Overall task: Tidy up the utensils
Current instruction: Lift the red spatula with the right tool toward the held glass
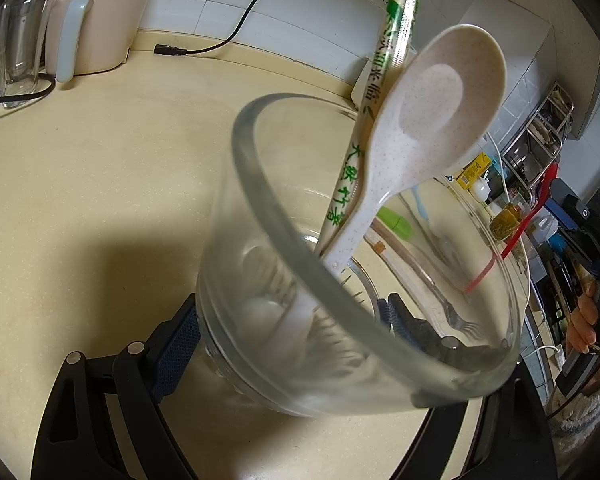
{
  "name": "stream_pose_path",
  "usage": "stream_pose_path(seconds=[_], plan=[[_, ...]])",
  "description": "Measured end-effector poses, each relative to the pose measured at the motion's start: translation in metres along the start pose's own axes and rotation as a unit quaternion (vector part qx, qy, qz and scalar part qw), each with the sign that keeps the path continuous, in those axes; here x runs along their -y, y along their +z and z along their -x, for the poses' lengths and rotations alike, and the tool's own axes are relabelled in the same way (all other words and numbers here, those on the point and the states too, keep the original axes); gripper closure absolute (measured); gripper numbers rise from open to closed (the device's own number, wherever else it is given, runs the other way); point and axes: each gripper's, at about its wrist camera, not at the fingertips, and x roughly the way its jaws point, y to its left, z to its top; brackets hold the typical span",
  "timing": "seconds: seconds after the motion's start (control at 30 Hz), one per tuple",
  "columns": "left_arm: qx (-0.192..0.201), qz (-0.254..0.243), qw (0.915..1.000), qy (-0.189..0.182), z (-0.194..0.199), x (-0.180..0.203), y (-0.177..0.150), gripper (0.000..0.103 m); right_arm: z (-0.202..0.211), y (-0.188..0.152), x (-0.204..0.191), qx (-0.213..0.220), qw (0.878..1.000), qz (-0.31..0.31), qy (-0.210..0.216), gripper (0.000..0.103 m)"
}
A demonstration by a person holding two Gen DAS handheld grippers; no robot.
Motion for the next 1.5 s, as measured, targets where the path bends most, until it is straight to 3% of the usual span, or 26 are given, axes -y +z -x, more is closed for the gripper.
stream_pose_path(seconds=[0.83,1.5], plan=[[0.000,0.001,1.0000,-0.002,-0.001,0.000,0.000,0.013,-0.009,0.001,-0.021,-0.012,1.000,0.019,0.019,0.081],[0.000,0.002,1.0000,-0.002,-0.001,0.000,0.000,0.013,0.002,0.003,-0.053,0.003,0.998,0.040,0.049,0.081]])
